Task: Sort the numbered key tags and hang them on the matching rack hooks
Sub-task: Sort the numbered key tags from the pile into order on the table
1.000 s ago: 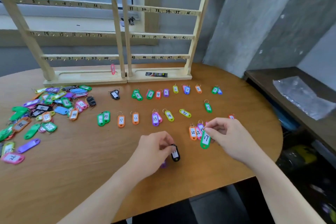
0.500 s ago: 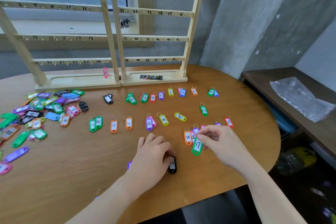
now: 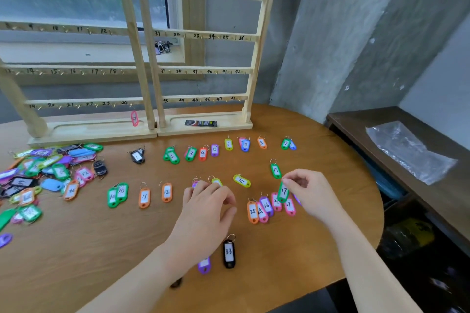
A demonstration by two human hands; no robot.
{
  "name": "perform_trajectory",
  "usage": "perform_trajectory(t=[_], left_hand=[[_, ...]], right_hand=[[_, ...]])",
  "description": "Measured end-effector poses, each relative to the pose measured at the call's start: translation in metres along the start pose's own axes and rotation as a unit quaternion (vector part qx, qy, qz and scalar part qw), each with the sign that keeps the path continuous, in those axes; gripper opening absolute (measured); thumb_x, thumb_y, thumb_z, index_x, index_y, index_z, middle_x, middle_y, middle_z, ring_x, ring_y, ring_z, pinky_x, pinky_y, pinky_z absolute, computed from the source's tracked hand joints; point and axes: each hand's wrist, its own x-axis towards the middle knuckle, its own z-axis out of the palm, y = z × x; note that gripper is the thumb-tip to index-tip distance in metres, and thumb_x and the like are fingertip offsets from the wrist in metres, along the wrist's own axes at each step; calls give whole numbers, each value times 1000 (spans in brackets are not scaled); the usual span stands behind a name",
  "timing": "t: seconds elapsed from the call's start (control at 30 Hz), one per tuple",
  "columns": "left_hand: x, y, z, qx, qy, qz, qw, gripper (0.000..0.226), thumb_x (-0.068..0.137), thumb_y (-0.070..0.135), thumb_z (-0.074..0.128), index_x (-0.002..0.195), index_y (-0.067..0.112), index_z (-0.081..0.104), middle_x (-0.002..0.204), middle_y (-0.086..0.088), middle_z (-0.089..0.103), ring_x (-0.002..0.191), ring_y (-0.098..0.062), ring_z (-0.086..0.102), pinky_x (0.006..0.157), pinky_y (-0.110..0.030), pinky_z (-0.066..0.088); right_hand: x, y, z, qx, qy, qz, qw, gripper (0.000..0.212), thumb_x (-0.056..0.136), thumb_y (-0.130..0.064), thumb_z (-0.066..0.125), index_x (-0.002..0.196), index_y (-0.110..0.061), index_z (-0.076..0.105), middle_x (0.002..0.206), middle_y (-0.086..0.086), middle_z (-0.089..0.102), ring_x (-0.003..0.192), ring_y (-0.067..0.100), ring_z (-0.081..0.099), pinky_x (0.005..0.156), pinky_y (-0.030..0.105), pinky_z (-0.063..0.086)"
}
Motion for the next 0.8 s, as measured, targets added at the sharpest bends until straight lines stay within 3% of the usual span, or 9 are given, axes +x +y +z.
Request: perform_trajectory(t=[0.23, 0.37, 0.53, 0.7, 0.8], left_hand=[[23, -3, 6, 1, -22, -9, 1000, 2, 95, 35, 61, 96, 34, 59, 94, 21, 54, 101, -10, 41, 91, -29, 25], [25, -13, 9, 6, -44, -22, 999, 3, 97, 41, 56, 97, 39, 54, 94, 23, 53, 101, -5, 39, 95, -27, 26], [26, -24, 12, -2, -39, -35, 999, 7, 95, 38, 61, 93, 39, 54, 90, 23, 55, 99, -6, 42, 92, -29, 30], [26, -32, 9, -17, -35, -46, 998, 6, 95, 38, 60, 93, 39, 55, 87, 25, 54, 100, -3, 41, 89, -27, 28], [23, -39, 4, -21, -29, -54, 998, 8, 94, 36, 62, 91, 39, 56, 88, 25, 56, 98, -3, 41, 90, -28, 28]], right_hand=[[65, 5, 4, 16, 13, 60, 998, 8, 96, -20, 68, 94, -19, 76, 91, -7, 71, 85, 8, 62, 70, 22, 45], [85, 7, 15, -24, 3, 77, 997, 10, 96, -22, 68, 95, -19, 78, 88, -13, 67, 88, 6, 61, 79, 27, 45], [96, 12, 15, -30, 4, 89, 996, 10, 95, -21, 70, 100, -18, 79, 96, -9, 69, 98, 10, 61, 84, 28, 45], [97, 12, 11, -46, -7, 74, 996, 6, 94, -21, 71, 97, -21, 76, 92, -14, 65, 90, 3, 57, 72, 21, 43], [97, 12, 9, -22, 7, 61, 998, 6, 93, -23, 72, 94, -21, 77, 95, -6, 71, 95, 9, 63, 77, 25, 49]])
